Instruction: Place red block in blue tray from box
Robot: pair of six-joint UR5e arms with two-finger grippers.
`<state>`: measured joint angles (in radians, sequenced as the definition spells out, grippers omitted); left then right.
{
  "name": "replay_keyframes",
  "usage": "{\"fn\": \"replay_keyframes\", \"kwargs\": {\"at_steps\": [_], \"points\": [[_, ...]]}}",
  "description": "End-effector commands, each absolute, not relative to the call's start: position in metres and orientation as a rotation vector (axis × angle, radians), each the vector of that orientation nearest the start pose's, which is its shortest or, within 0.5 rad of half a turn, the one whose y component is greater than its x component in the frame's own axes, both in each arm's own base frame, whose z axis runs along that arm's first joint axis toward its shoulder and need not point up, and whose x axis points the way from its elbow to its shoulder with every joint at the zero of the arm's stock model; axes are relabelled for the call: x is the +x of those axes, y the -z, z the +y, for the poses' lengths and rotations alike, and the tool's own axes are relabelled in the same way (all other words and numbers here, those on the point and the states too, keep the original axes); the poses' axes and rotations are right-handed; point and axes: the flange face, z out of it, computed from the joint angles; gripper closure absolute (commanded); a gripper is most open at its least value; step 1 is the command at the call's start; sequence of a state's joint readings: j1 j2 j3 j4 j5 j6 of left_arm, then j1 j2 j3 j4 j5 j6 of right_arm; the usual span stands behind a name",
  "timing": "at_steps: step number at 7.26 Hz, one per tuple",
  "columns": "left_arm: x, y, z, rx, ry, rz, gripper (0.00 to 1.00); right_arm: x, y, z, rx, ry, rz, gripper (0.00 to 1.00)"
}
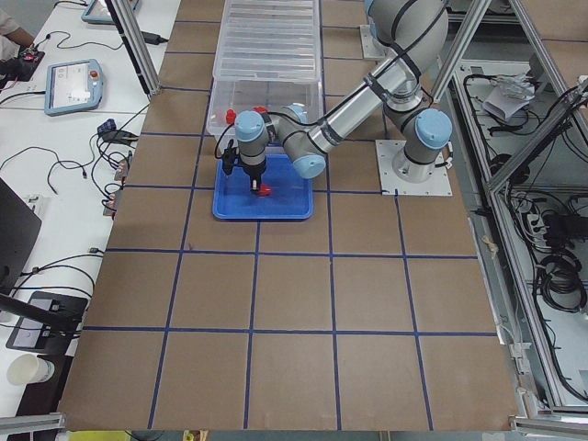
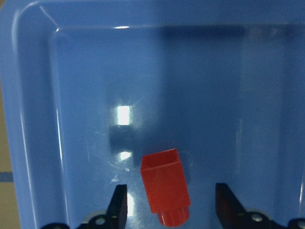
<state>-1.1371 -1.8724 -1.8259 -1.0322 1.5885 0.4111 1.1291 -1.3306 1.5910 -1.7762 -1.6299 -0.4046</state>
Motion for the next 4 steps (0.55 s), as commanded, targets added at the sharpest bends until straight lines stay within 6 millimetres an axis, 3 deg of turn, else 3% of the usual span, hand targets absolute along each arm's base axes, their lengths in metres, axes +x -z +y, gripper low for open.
{"fn": "replay_keyframes", "kwargs": {"at_steps": [1, 2, 3, 4], "points": [[0.077, -0.375, -0.56, -0.02, -0.133, 3.135, 0.0, -0.131, -0.361, -0.574, 0.036, -0.121, 3.17, 0.0], [0.055, -0.43, -0.552, 0.016, -0.135, 3.129, 0.0, -0.13, -0.359, -0.573, 0.029, -0.13, 3.167, 0.0], [0.038, -0.471, -0.537, -0.023, -0.159, 3.131, 0.0, -0.128, -0.356, -0.573, 0.023, -0.14, 3.165, 0.0], [0.0, -0.485, -0.53, -0.084, -0.131, 3.122, 0.0, -0.126, -0.357, -0.572, 0.019, -0.137, 3.165, 0.0]]}}
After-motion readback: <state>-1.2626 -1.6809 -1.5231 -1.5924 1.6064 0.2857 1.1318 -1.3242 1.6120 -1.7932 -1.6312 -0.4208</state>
